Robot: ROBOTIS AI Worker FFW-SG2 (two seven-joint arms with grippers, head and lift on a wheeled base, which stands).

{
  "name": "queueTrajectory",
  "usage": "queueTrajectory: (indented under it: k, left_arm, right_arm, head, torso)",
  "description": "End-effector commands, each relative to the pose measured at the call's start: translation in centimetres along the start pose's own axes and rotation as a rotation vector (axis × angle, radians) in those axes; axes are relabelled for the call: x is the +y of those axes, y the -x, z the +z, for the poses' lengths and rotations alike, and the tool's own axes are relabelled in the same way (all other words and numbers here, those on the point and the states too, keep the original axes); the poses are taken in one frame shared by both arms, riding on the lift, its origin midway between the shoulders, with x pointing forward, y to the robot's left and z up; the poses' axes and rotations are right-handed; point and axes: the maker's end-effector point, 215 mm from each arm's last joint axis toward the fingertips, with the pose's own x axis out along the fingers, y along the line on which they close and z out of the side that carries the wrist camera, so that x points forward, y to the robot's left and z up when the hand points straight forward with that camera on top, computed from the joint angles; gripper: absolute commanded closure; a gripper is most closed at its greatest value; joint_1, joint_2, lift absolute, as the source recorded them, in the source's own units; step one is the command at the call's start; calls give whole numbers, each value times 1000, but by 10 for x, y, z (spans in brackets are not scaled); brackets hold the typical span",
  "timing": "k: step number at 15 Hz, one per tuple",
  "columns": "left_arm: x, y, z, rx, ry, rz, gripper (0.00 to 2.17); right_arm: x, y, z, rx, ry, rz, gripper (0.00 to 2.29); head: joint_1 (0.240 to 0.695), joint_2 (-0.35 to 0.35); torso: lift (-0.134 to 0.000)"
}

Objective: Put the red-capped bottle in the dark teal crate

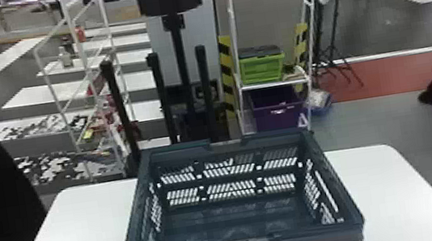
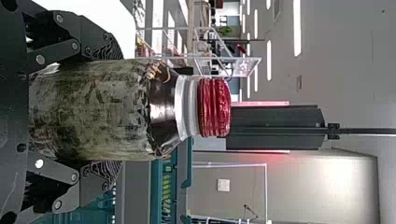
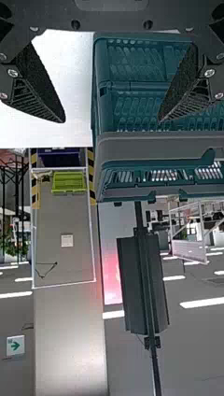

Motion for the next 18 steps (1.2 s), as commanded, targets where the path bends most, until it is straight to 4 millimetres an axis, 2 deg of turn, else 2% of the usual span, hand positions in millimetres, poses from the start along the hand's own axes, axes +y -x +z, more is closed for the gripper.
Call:
queueTrajectory:
  k: [1,3,6,8,10,12,15,18]
  left_arm:
    - [1,-2,6,-11,-2,1,2142]
    - [11,-7,26,-46,-18,11,2142]
    - [41,-29,58,-51,-81,40,2142]
    - [62,-53,78,-23,-134,32,2142]
    - [79,-82,86,66,-170,13,2145]
    - [88,-111,94,168,-178,-28,2142]
    - [81,-149,109,270,-199,-108,2142]
    - [42,-181,124,350,-252,-241,2142]
  right_arm:
    - [0,0,0,0,-1,-1,151]
    - [0,1,0,1,-2,-1,151]
    - [0,1,0,1,-3,-1,151]
    - [0,1,0,1,-4,-2,151]
    - [-1,2,-1,3,-5,-4,151]
    - [0,3,-2,6,-3,-8,151]
    - [-1,3,-4,12,-3,-16,151]
    - [-7,5,-1,6,0,-35,151]
  head:
    - [499,0]
    - [499,0]
    - [499,0]
    - [499,0]
    - [499,0]
    - [499,0]
    - [499,0]
    - [499,0]
  torso:
    - [0]
    - [0]
    - [0]
    - [0]
    - [0]
    - [0]
    - [0]
    - [0]
